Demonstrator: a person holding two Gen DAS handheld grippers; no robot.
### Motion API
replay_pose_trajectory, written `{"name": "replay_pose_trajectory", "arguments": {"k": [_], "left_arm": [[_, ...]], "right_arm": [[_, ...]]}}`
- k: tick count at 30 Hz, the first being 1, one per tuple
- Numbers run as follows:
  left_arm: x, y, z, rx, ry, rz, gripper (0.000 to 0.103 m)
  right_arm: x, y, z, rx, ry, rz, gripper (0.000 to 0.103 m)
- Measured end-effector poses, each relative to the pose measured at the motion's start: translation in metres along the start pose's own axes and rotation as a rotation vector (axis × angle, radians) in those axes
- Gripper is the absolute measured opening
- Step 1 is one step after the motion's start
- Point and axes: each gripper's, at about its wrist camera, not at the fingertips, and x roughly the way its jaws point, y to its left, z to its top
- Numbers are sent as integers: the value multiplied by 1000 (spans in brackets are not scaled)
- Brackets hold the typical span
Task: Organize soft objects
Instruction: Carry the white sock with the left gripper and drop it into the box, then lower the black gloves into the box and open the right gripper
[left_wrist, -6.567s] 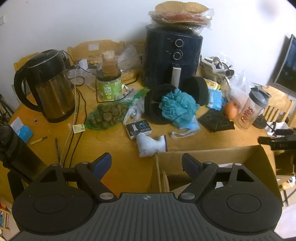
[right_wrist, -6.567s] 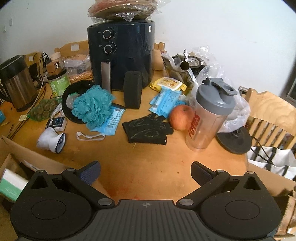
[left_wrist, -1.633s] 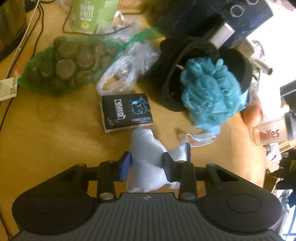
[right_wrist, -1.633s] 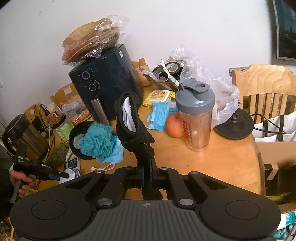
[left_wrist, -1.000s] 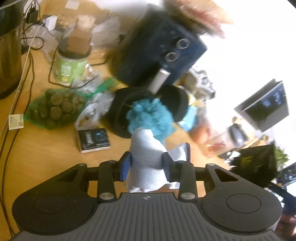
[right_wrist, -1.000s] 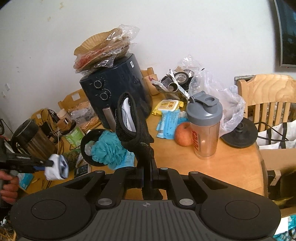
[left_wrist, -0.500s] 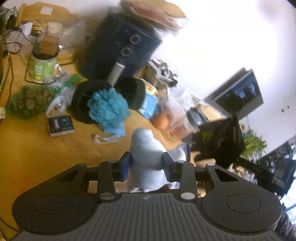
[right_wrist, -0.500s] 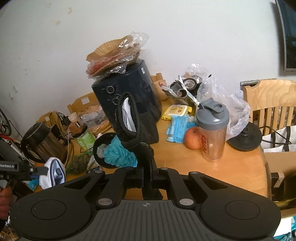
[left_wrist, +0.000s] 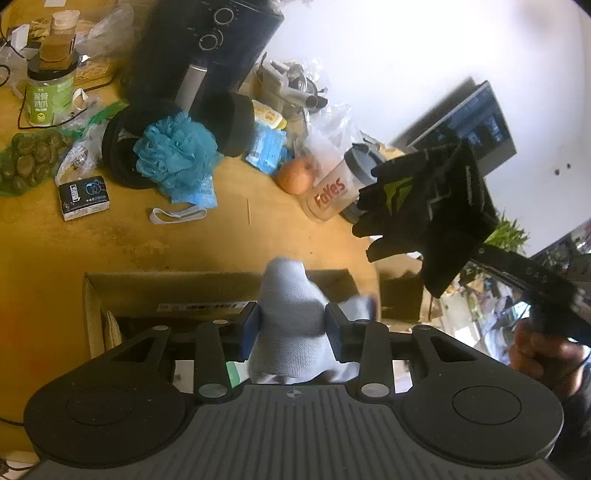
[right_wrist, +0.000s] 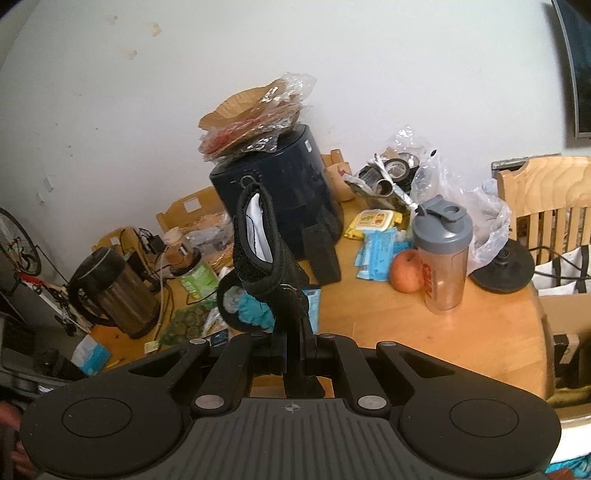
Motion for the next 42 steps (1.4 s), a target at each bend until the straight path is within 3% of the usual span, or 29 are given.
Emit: {"name": "replay_pose_trajectory", "arguments": {"k": [5,14,18,22,31,32,33,34,35,37,42], "left_arm": [[-8,-7,-9,36,-31,22,48],[-23,-23,-23,173,-74,302,50],[-30,-23,-30,194,-102,372,57],[-36,-24,-39,227,-124,413,67],[-45,-18,-50,224,-130,429,68],[-46,-17,-51,220,-130,428,68],[-48,-15,-53,218,-129,426,68],[-49,-14,-54,219,-128,422,68],[-49,-13,-56,221,-127,418,68],[-50,-12,-58,226,-121,414,68],[-50,-9,-65,226,-96,416,68]], "right_arm": [[-6,8,-11,13,15,16,8],[-11,20,-37,46,62,30,8],[-12,26,-47,54,71,30,8],[-14,33,-51,53,69,29,8],[-17,43,-59,67,65,29,11],[-13,43,-61,75,86,20,18],[-8,42,-63,80,116,-1,42],[-3,42,-66,81,146,-25,57],[0,43,-69,75,169,-43,82],[3,47,-76,47,184,-67,95],[11,59,-87,-29,223,-100,103]]}}
